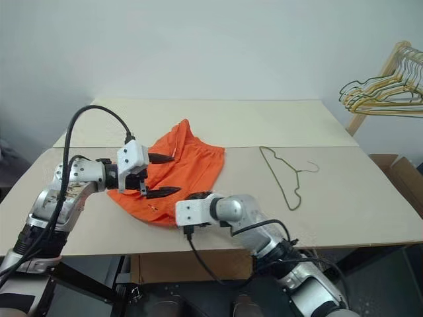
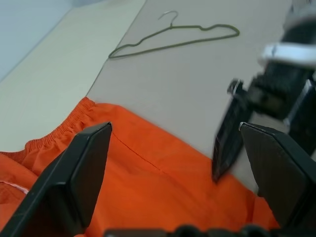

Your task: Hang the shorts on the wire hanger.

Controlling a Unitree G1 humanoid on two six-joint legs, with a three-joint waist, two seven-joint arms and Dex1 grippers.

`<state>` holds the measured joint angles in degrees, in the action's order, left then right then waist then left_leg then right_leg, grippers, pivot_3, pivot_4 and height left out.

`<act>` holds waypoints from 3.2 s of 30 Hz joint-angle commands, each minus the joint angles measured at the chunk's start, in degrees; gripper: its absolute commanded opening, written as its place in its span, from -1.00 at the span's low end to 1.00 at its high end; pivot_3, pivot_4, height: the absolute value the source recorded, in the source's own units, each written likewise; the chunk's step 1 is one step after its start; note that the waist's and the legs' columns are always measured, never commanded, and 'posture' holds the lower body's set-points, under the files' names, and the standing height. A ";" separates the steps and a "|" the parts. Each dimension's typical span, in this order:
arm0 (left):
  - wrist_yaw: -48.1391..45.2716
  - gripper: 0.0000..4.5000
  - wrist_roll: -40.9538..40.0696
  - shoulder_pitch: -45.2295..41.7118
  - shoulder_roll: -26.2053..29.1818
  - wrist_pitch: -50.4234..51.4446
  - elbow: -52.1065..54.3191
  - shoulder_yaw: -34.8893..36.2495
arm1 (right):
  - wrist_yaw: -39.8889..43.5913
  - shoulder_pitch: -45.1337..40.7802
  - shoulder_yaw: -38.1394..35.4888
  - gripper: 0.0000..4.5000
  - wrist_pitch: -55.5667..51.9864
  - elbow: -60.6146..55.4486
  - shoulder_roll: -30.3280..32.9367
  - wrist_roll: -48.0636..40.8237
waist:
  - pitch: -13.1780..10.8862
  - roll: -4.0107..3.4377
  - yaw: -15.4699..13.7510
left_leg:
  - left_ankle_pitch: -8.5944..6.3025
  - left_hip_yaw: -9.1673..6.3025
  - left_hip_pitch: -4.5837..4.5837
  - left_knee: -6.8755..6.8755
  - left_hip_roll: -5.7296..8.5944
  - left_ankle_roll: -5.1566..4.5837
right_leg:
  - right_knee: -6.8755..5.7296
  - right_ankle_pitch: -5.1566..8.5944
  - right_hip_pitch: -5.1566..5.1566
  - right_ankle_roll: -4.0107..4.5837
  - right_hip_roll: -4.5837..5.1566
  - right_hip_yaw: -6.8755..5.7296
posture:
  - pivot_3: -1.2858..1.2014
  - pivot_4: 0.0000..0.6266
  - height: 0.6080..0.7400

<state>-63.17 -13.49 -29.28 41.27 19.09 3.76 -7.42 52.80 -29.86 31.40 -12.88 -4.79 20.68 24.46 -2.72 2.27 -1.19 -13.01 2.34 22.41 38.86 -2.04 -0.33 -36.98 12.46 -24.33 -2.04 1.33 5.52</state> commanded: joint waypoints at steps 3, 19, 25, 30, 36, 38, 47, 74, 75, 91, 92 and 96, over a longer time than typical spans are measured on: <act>-2.38 1.00 3.57 -1.24 3.68 7.79 4.35 -6.06 | 8.53 0.92 -6.52 0.99 -4.40 -9.22 9.10 -6.82 | 0.00 0.00 0.46 | 0.00 0.00 -0.01 0.00 0.00 0.00 | 0.00 0.19 0.01 0.24 0.00 0.00 | 0.10 -1.00 1.00; 6.33 1.00 10.60 -6.61 3.53 43.71 12.89 -26.96 | 4.88 2.09 -10.48 0.99 -6.08 -10.51 13.91 -8.86 | -0.01 0.00 2.17 | 0.00 -0.05 -0.01 -0.05 0.01 0.00 | 0.00 0.28 -0.01 0.20 -0.04 0.05 | 0.07 -1.00 1.00; 7.18 0.82 12.17 -6.49 5.14 41.33 10.04 -29.41 | 4.11 1.83 -10.98 1.00 -5.70 -10.18 14.24 -8.77 | -0.01 0.00 2.15 | 0.00 -0.05 -0.04 -0.05 0.02 0.00 | 0.00 0.32 0.01 0.27 -0.03 0.04 | 0.07 -1.00 1.00; 6.57 0.18 12.13 -7.20 7.08 39.62 7.45 -28.14 | 3.59 2.26 -11.14 1.00 -5.35 -10.24 14.35 -8.97 | -0.01 0.00 2.22 | 0.00 -0.06 -0.11 -0.05 0.01 0.00 | -0.01 0.33 0.06 0.28 -0.04 0.04 | 0.08 -1.00 1.00; 5.47 -0.68 12.60 -6.58 10.15 36.81 5.56 -27.96 | 2.78 1.79 -11.00 1.00 -4.26 -8.94 14.25 -9.05 | -0.01 0.00 2.31 | 0.00 -0.06 -0.10 -0.10 0.01 0.00 | -0.01 0.35 0.03 0.32 -0.04 0.04 | 0.09 -1.00 1.00; 4.82 -0.95 13.06 -6.03 11.25 34.86 5.11 -28.00 | 2.55 1.47 -11.05 1.00 -3.78 -8.34 14.24 -9.12 | -0.01 0.00 2.33 | 0.00 -0.06 -0.10 -0.11 0.01 0.00 | -0.01 0.35 0.02 0.32 -0.04 0.04 | 0.09 -1.00 1.00; -7.46 -0.98 7.61 -1.98 17.63 -1.75 -1.00 -16.44 | -1.00 1.38 -11.59 1.00 3.46 -3.00 14.31 -8.77 | -0.03 0.00 1.79 | 0.00 -0.04 -0.04 -0.12 0.01 0.00 | 0.00 0.38 -0.02 0.37 0.02 0.03 | 0.13 -1.00 1.00; -19.04 -1.00 -6.81 21.84 25.32 -15.12 5.60 14.51 | -31.50 -18.36 0.55 -0.20 46.08 48.91 2.42 10.50 | -0.09 -0.05 -4.53 | 0.00 0.12 -0.03 -0.59 0.00 -0.01 | -0.03 0.58 -0.29 0.54 0.09 0.00 | 0.29 -1.00 1.00; -18.54 -1.00 -6.29 21.36 25.00 -15.07 5.21 13.95 | -30.52 -17.68 0.18 -0.35 46.62 47.57 3.46 10.01 | -0.09 -0.05 -4.74 | 0.00 0.12 -0.03 -0.59 0.00 -0.01 | -0.03 0.58 -0.29 0.54 0.10 0.00 | 0.28 -1.00 1.00; -23.56 -1.00 2.85 7.61 21.39 -28.05 -9.22 3.61 | -0.15 1.69 -11.11 -1.00 33.06 7.00 26.07 -13.82 | -0.09 -0.06 -4.07 | -0.02 0.14 -0.02 -0.58 0.01 -0.04 | -0.01 0.63 -0.23 0.52 0.09 0.03 | 0.17 -1.00 1.00; -24.78 -1.00 2.59 6.37 21.39 -28.60 -10.43 3.23 | 3.13 3.14 -12.13 -1.00 30.65 3.09 28.48 -17.31 | -0.09 -0.06 -4.04 | -0.02 0.13 -0.01 -0.58 0.01 -0.05 | -0.01 0.66 -0.22 0.50 0.09 0.02 | 0.17 -1.00 1.00; -27.81 -1.00 3.06 -1.22 18.82 -31.51 -16.58 0.70 | 11.27 3.92 -15.91 -1.00 20.02 -6.25 33.41 -28.64 | -0.10 -0.06 -3.20 | -0.03 0.13 -0.08 -0.51 -0.02 -0.06 | 0.00 0.67 -0.11 0.50 0.08 0.00 | 0.14 -1.00 1.00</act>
<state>-89.88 -11.14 -27.87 60.12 -11.21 -10.48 -6.93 61.49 -24.52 19.43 11.51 -8.85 52.86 -0.02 -2.81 2.21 -4.39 -13.04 2.47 22.24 38.40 -2.07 -0.39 -36.99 13.13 -24.34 -1.54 1.41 5.52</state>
